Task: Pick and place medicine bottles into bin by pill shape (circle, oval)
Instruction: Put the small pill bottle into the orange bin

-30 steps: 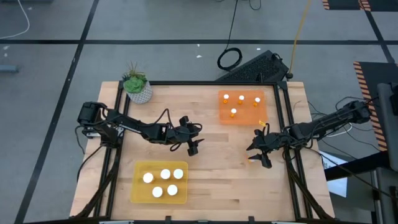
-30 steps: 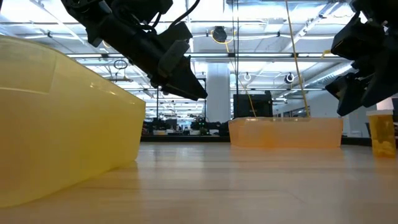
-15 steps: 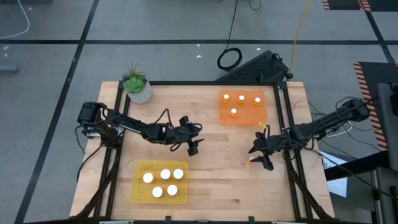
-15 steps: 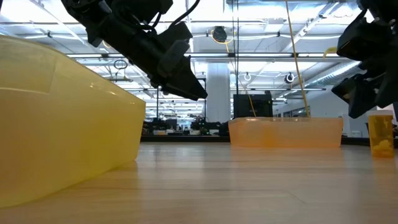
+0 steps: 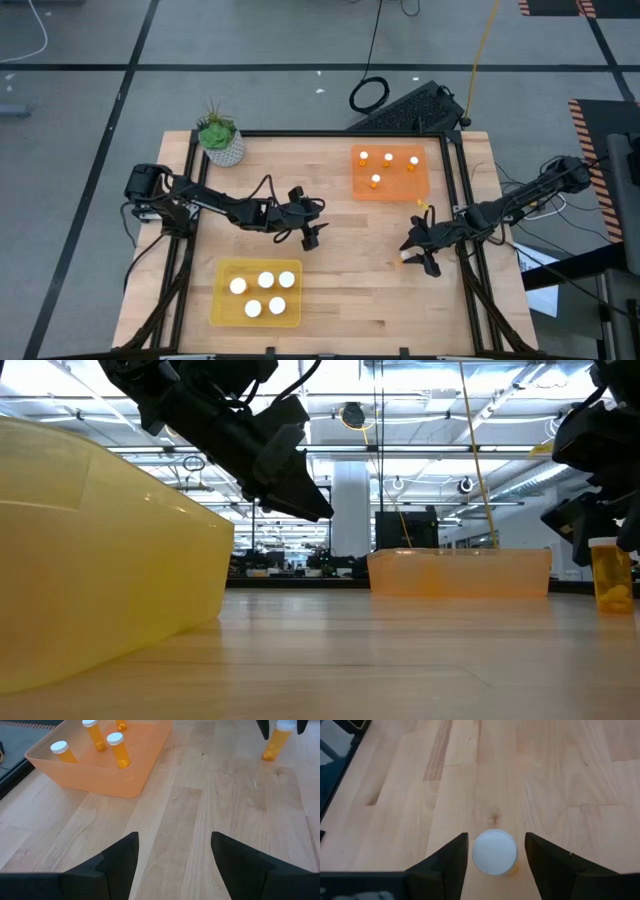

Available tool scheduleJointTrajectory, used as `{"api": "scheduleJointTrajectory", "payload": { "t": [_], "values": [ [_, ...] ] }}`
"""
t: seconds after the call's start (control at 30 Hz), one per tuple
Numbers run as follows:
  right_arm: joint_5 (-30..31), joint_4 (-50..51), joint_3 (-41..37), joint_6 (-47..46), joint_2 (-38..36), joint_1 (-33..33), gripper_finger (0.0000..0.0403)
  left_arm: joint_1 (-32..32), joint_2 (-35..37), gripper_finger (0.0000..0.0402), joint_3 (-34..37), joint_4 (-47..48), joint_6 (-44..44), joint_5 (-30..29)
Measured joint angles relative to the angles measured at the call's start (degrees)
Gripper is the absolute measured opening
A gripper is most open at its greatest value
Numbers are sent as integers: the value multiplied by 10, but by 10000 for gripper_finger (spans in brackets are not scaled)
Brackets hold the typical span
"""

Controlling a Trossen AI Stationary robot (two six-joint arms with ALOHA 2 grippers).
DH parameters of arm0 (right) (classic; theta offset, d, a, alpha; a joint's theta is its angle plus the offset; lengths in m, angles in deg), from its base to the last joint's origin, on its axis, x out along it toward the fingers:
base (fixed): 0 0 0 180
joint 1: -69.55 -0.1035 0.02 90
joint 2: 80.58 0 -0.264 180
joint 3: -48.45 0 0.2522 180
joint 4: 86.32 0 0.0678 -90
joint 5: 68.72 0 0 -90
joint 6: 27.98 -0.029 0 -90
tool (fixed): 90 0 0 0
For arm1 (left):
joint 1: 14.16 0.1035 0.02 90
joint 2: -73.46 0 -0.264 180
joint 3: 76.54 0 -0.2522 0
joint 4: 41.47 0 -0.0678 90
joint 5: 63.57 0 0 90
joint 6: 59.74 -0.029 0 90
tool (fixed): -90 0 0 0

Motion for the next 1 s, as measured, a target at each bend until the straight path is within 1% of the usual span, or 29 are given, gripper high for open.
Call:
{"api": "scheduleJointTrajectory", "payload": {
  "t": [0.13, 0.27, 0.33, 0.53, 0.67, 0.73, 0.87, 1.0],
  "values": [
    [0, -16, 0, 3, 0, 0, 168, 0, 0, 250, 0, 0, -2, 0],
    [-2, -11, 0, 3, -1, 0, 151, 0, 0, 250, 0, 0, -2, 0],
    [-13, -10, 0, 4, -1, 1, 141, 0, 0, 250, 0, 0, -2, 0],
    [-14, -9, 0, 3, -5, 0, 111, 0, 0, 250, 0, 0, -3, 0],
    [-11, -12, 0, 3, -9, 1, 110, 0, 0, 250, 0, 0, -2, 0],
    [3, -14, 0, 5, -12, 1, 115, 0, 0, 250, 0, 0, -2, 0],
    [31, -21, 0, 28, -24, 6, 118, 0, 0, 250, 0, 0, -2, 0],
    [35, -23, 14, 61, -33, 29, 115, 0, 0, 250, 0, 0, -2, 0]
  ]
}}
